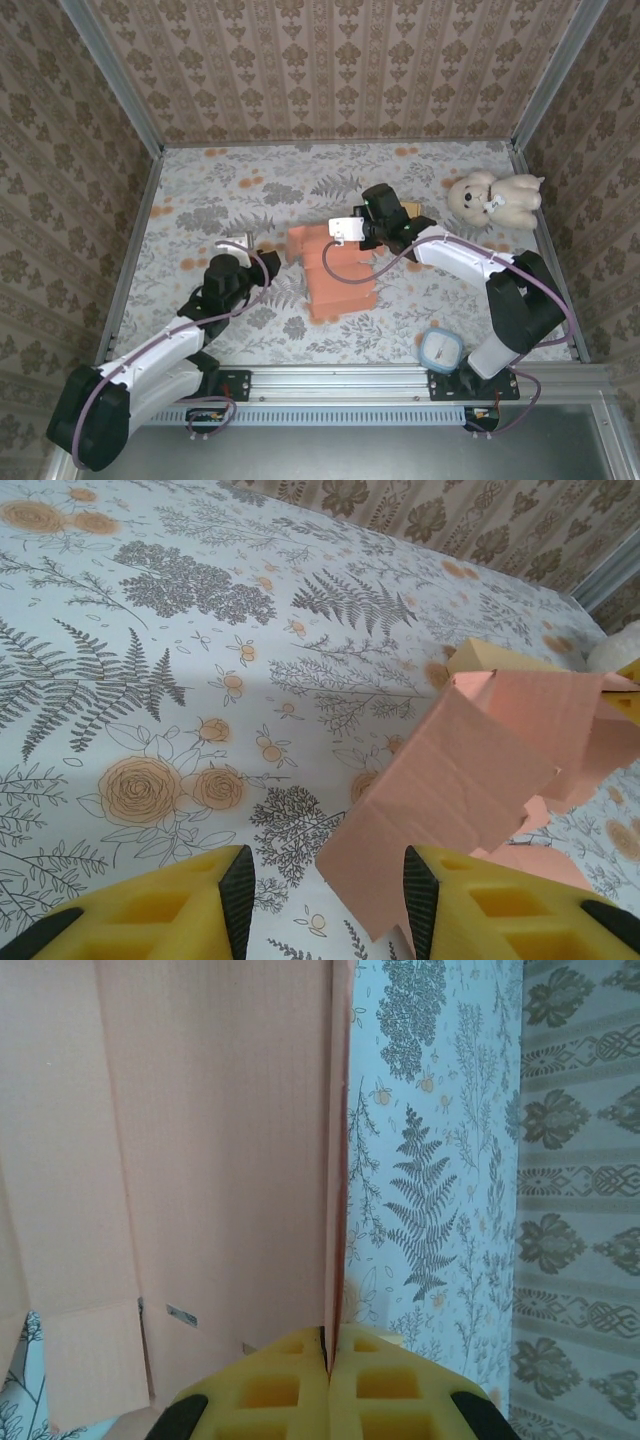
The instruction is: Fold the paper box
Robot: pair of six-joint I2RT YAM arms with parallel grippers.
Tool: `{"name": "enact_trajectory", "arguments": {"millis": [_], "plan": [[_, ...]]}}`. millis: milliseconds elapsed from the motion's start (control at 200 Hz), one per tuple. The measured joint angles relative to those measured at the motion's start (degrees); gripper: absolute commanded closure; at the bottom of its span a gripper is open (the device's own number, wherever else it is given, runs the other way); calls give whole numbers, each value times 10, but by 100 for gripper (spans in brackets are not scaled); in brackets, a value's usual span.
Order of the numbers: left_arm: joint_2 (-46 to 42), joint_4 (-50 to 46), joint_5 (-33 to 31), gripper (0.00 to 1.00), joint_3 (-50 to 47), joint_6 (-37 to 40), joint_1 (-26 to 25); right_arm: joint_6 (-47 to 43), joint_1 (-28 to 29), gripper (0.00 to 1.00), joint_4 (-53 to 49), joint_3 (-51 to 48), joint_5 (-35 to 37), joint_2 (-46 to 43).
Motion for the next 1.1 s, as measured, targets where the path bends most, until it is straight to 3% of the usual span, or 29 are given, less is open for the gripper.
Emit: {"name": "enact_trajectory", "arguments": {"millis": [320, 640, 1100], "plan": [[73, 78, 5, 55, -27, 30, -6, -49, 38, 100, 193, -126, 68, -5], [181, 165, 8, 55, -28, 71, -57, -62, 47, 100, 353, -211, 95, -5], [199, 212, 26, 59, -28, 103, -57, -105, 60, 100, 495, -254, 115, 9]]}}
